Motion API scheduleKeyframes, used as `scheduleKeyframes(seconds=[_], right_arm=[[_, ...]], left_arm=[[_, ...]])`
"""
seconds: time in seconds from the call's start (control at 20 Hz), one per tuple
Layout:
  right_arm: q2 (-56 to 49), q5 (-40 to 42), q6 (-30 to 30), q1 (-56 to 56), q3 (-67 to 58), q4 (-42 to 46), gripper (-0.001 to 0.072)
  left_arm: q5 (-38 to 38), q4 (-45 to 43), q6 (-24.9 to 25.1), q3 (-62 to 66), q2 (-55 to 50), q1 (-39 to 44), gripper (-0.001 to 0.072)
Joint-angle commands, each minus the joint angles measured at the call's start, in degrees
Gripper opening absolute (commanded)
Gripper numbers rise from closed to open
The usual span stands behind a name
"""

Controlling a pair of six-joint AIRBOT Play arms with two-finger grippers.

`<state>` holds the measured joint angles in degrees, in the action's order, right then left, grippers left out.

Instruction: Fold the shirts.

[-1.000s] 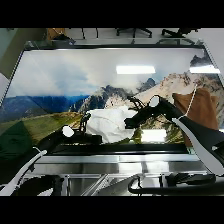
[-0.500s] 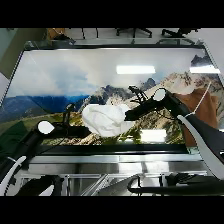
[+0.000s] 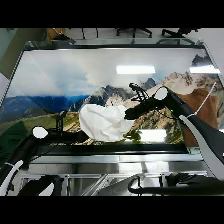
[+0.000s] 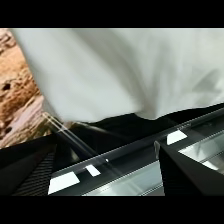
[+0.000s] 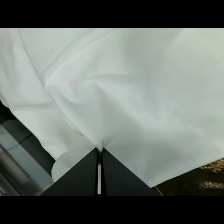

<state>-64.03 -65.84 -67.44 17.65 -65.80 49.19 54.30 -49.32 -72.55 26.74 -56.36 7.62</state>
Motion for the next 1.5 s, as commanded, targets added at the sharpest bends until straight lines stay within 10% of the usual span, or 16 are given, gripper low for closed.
scheduleKeyframes(seconds=[0.0,0.25,0.5,1.1,1.45], right_arm=[[0.0,0.1,0.0,0.1,-0.1,-0.4,0.0016],[0.0,0.1,0.0,0.1,-0.1,-0.4,0.0016],[0.0,0.1,0.0,0.1,-0.1,-0.4,0.0016],[13.2,-1.0,1.2,-12.0,-26.6,-0.2,0.0016],[24.1,4.5,5.3,-12.5,-32.6,4.8,0.0016]], left_arm=[[-3.1,0.0,0.1,-1.5,-4.6,0.1,0.0693],[-11.4,4.5,2.6,-1.3,-11.6,0.1,0.0664],[-17.0,13.2,8.3,-1.4,-11.6,0.1,0.0044],[11.1,12.9,8.4,32.5,11.5,-19.9,0.002],[14.8,11.2,8.2,49.6,22.2,-29.7,0.0021]])
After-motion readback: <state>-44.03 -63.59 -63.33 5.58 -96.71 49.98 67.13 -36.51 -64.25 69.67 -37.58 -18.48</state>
